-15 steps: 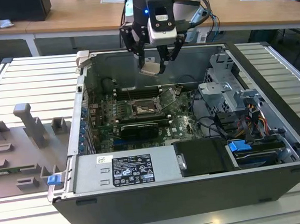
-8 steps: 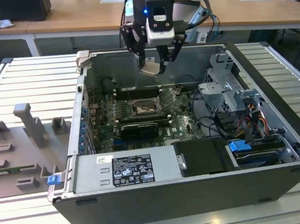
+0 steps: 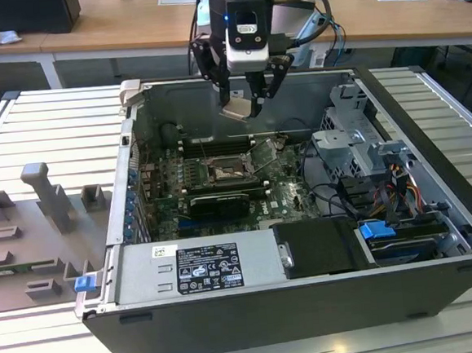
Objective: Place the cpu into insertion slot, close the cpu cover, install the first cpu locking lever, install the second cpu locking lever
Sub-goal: 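Place the cpu into insertion slot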
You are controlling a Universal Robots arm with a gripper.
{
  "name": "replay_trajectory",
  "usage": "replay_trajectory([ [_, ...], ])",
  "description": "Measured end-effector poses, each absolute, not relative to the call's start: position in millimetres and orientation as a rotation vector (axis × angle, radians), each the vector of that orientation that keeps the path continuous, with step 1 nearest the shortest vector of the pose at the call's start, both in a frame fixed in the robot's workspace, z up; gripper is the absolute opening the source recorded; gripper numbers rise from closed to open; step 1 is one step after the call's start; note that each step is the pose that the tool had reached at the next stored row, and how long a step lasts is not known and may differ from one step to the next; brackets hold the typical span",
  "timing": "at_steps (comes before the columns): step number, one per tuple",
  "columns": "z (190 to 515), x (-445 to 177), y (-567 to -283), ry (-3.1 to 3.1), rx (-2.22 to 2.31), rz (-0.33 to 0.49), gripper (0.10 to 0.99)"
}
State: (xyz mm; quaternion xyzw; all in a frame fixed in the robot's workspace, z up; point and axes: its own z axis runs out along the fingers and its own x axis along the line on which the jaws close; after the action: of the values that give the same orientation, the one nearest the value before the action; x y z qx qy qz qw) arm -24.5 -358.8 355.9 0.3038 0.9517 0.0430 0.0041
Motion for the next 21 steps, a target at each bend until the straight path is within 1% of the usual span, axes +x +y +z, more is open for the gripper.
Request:
replay_trajectory([
  [21,351.0,-24.5,-358.1,2.942,1.060,0.133,0.541],
])
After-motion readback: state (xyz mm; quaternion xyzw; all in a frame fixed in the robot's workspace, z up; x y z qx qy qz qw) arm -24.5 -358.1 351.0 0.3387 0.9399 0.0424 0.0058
